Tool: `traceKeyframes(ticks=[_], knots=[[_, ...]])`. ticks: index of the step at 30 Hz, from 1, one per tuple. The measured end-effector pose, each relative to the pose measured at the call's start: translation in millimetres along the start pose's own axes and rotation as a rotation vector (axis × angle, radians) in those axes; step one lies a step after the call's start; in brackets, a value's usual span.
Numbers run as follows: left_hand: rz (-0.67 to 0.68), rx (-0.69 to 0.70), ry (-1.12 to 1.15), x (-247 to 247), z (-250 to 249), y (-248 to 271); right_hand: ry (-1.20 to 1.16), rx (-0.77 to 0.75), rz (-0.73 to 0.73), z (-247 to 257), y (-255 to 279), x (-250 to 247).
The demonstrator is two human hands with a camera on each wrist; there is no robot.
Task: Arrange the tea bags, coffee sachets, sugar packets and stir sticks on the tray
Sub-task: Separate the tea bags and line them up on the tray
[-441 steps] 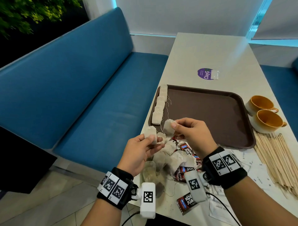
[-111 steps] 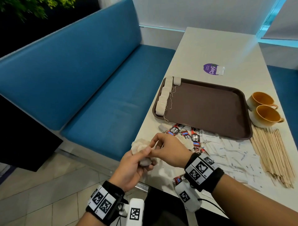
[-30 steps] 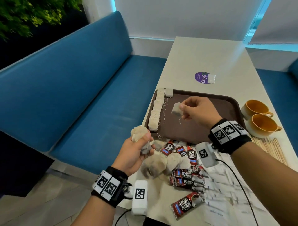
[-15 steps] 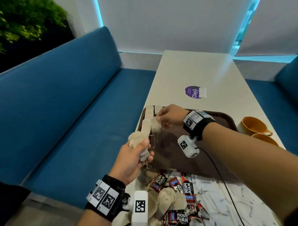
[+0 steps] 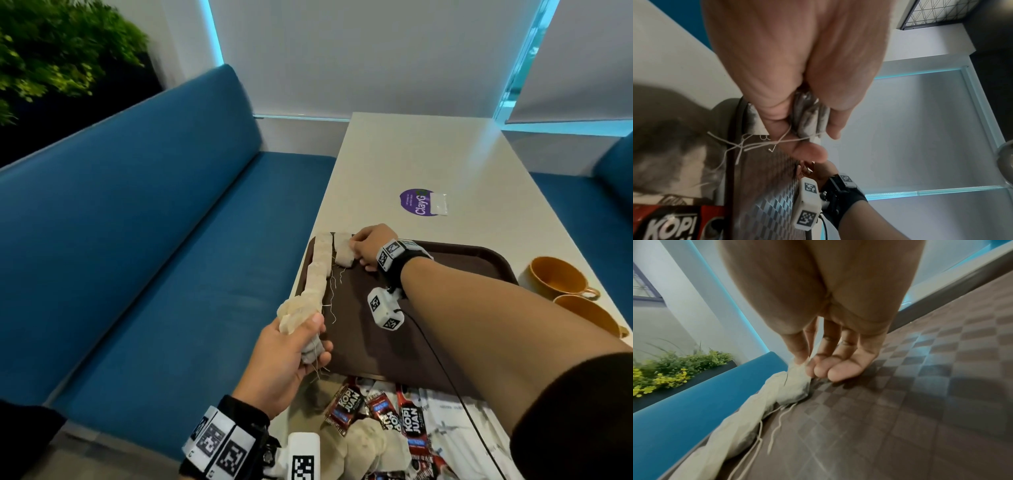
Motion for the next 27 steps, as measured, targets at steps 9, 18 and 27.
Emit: traceKeyframes(ticks=[9,18,27], knots=[[-0.007,-0.017,-0.003,-8.2,5.4,6.8,-0.01,-0.033,-0.032,2.8,11.3,-4.1],[-0.013,-0.02,-0.015,-11.7,9.0,10.8,0.256,-0.233,0.114,2.7,22.2,7.1],[-0.024,-0.072,0.03,-13.3,13.7,13.7,0.166,-0.219,0.123,0.6,33.7,3.2]])
Point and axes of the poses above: each hand's wrist, its own y-axis away from the middle knuckle, its own x-axis out of the palm, z = x × y, the point moved 3 cm from there along -y, towards the middle knuckle, and after that the axes turned 15 degrees about -z, right-handed, at the moved point
